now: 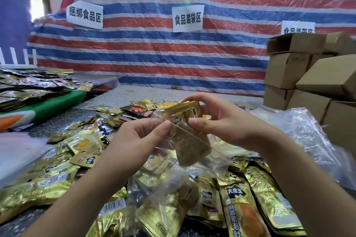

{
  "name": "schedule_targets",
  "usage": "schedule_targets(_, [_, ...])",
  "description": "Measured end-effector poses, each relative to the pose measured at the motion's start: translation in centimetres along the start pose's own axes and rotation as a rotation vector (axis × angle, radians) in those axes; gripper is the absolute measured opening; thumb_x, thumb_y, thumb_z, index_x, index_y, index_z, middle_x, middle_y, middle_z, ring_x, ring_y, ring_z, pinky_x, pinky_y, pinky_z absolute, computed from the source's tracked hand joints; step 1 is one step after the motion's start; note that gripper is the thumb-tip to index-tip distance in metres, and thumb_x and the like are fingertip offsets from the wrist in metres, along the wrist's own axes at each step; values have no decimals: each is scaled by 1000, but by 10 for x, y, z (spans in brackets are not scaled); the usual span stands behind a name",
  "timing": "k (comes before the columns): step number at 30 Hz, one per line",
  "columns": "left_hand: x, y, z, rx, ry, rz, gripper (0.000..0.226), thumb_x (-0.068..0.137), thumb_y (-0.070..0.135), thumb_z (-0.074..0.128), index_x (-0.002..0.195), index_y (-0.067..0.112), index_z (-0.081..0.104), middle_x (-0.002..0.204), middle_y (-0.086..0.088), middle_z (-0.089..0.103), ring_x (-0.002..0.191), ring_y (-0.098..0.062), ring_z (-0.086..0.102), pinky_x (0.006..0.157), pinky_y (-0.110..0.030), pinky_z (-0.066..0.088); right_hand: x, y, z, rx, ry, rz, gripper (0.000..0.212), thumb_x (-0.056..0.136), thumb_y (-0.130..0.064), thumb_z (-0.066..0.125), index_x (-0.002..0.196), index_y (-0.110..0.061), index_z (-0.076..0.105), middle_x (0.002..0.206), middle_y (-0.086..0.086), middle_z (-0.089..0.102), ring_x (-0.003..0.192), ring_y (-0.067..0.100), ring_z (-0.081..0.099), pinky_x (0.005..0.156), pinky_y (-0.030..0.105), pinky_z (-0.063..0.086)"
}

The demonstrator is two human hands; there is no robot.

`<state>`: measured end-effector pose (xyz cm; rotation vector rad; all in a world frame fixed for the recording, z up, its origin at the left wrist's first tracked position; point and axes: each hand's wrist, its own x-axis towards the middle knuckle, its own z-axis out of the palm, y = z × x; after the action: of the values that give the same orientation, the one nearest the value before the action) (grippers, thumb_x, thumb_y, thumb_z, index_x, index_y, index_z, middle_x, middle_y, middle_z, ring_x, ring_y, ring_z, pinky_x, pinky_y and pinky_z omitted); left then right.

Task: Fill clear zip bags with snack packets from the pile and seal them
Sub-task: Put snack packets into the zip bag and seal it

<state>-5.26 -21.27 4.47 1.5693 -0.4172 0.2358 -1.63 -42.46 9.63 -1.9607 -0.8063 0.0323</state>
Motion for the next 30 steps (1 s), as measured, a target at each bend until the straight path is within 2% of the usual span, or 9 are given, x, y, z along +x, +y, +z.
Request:
schedule_targets(3, [0, -2, 1, 33, -12, 3, 31, 78, 38, 61, 85, 11, 76, 82, -6, 77, 75, -17, 74, 61, -23, 58, -1, -3, 2, -134, 0, -13, 38, 94, -15, 64, 128, -27, 55, 116, 7, 68, 103, 26, 70, 86, 47, 59])
schedule_targets(6, [-1, -4, 1, 50, -14, 10, 30, 80, 38, 60, 88, 13, 76, 84, -5, 77, 78, -17, 75, 63, -25, 59, -3, -6, 3, -164, -28, 2, 37, 95, -15, 62, 125, -35, 56, 118, 2, 67, 98, 21, 71, 82, 45, 61])
schedule_targets(12, [0, 0, -1, -25, 16, -9, 22, 78, 34, 62, 86, 21, 79, 83, -7, 77, 74, -16, 74, 61, -20, 57, -11, -7, -5, -82, -163, 116, 39, 91, -16, 66, 126, -28, 57, 116, 6, 66, 104, 23, 69, 84, 43, 60])
schedule_targets(14, [-1, 1, 1, -4, -35, -11, 23, 78, 34, 62, 85, 22, 79, 81, -6, 77, 70, -13, 73, 60, -17, 55, -9, -5, 1, -144, -121, 122, 38, 89, -17, 71, 122, -29, 55, 110, 0, 69, 98, 21, 71, 79, 44, 61])
schedule_targets(16, [-2, 2, 3, 2, -35, -15, 23, 77, 35, 62, 83, 22, 79, 78, -4, 76, 63, -6, 70, 56, -13, 52, -5, -5, 9, -251, -23, 118, 35, 83, -24, 78, 109, -31, 55, 101, -5, 70, 90, 17, 71, 73, 43, 62])
schedule_targets(19, [-1, 1, 2, 15, 13, -22, 26, 79, 37, 61, 83, 18, 79, 76, -4, 76, 59, -7, 68, 55, -14, 52, 0, -5, 16, -265, 45, 48, 29, 78, -25, 82, 92, -25, 57, 92, 1, 72, 81, 19, 70, 67, 40, 61])
schedule_targets(23, [1, -2, 2, 71, 15, -17, 24, 90, 33, 59, 84, 19, 78, 75, -7, 75, 59, -11, 69, 51, -17, 51, 0, -2, 24, -254, 44, 12, 24, 78, -21, 83, 86, -20, 60, 75, 8, 70, 64, 19, 65, 59, 40, 56])
schedule_targets(27, [3, -11, 4, 118, 89, -8, 21, 94, 25, 61, 82, 24, 78, 73, -6, 75, 62, -19, 71, 53, -31, 57, 2, 0, 32, -306, 22, -22, 9, 85, -25, 78, 83, -20, 70, 74, 0, 71, 66, 10, 65, 61, 37, 57])
schedule_targets(30, [4, -14, 3, 90, 173, 53, 22, 93, 20, 62, 79, 27, 78, 73, -3, 76, 61, -12, 70, 52, -20, 52, 1, 0, 29, -370, 32, -34, 10, 95, -25, 65, 91, -18, 72, 82, -4, 72, 76, 8, 67, 70, 35, 57])
